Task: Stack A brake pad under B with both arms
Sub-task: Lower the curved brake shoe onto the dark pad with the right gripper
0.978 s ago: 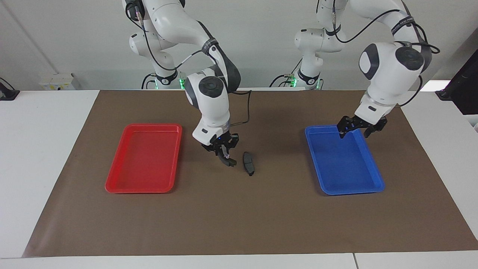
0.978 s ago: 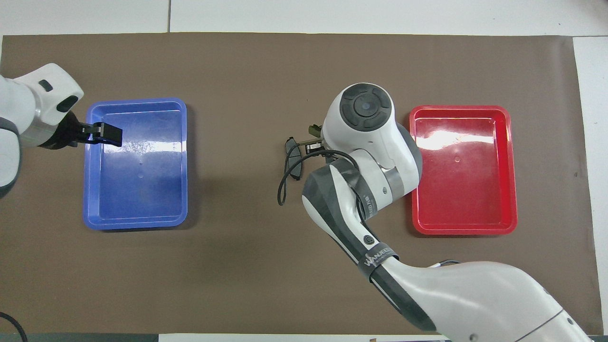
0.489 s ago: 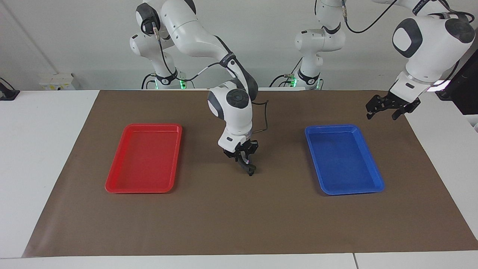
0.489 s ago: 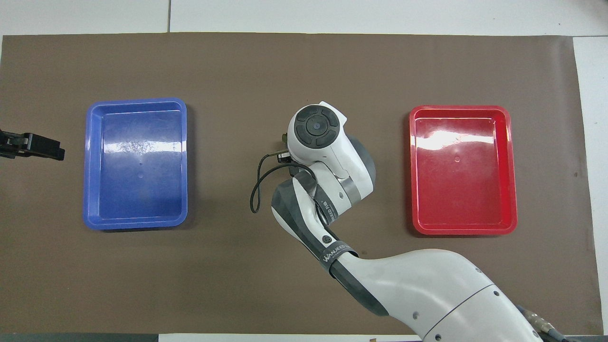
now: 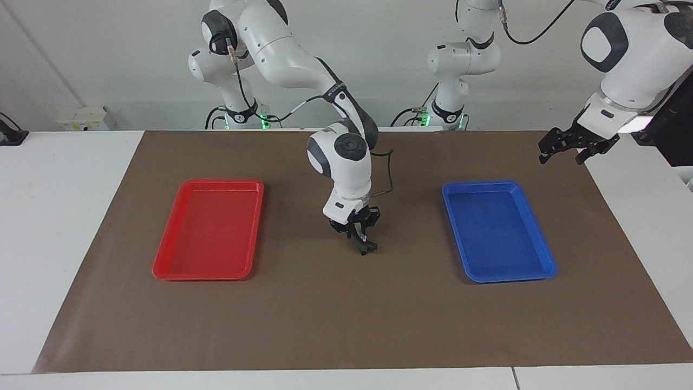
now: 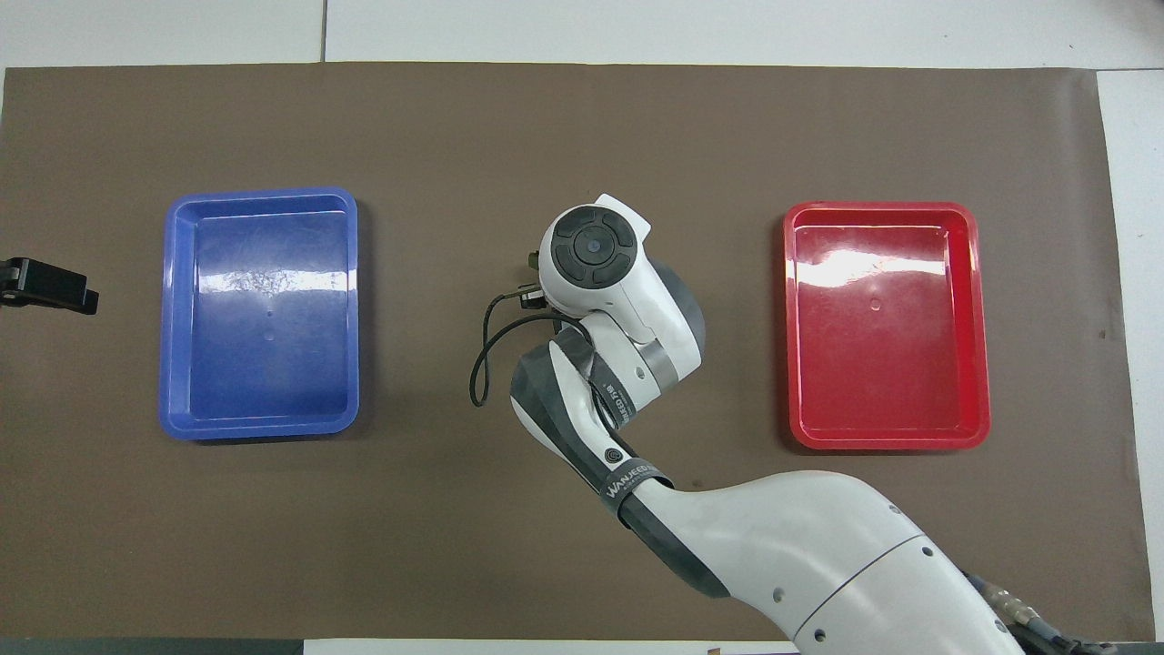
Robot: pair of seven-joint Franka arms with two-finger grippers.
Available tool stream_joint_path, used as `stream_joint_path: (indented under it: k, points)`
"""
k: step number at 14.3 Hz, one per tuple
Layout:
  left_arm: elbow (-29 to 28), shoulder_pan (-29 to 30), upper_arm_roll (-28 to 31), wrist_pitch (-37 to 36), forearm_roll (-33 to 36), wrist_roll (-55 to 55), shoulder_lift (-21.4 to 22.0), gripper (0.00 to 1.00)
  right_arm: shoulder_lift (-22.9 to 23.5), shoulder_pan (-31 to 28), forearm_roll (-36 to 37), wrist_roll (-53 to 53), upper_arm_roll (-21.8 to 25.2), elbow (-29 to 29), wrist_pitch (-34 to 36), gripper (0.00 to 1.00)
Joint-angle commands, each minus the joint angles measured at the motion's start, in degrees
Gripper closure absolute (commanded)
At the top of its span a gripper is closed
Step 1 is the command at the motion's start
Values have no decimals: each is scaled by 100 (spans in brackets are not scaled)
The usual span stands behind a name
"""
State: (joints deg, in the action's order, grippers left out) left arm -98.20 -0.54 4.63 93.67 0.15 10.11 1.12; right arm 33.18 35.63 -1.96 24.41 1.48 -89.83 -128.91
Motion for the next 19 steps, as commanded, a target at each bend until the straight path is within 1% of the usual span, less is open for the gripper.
stream_joint_path:
  k: [1,6,11,12,14,16,17,18,19]
  points:
    - [3,80,-50,-165,-33,79,90,2,92,-12,152,91,2,158,-99,100]
    - [3,71,-59,-191,-33,62,99,2,83,-47,144,91,-7,97,-90,100]
    - [12,63,-68,-121,-33,44,90,2,83,-21,117,91,-7,53,-73,97]
    - [12,63,-68,-112,-33,44,90,2,92,-29,117,91,-7,35,-99,93]
    - [12,63,-68,-112,-33,44,90,2,92,-38,100,91,-7,-17,-143,82]
    - [12,63,-68,-112,-33,44,90,2,83,-38,91,91,-7,-61,-187,74]
    - [12,63,-68,-112,-33,44,90,1,92,-38,73,91,-7,-61,-187,56]
    - [12,71,-68,-103,-33,44,90,2,83,-29,73,99,-7,-61,-196,30]
    - [12,71,-59,-103,-33,44,90,2,83,-3,73,100,-7,-61,-187,0]
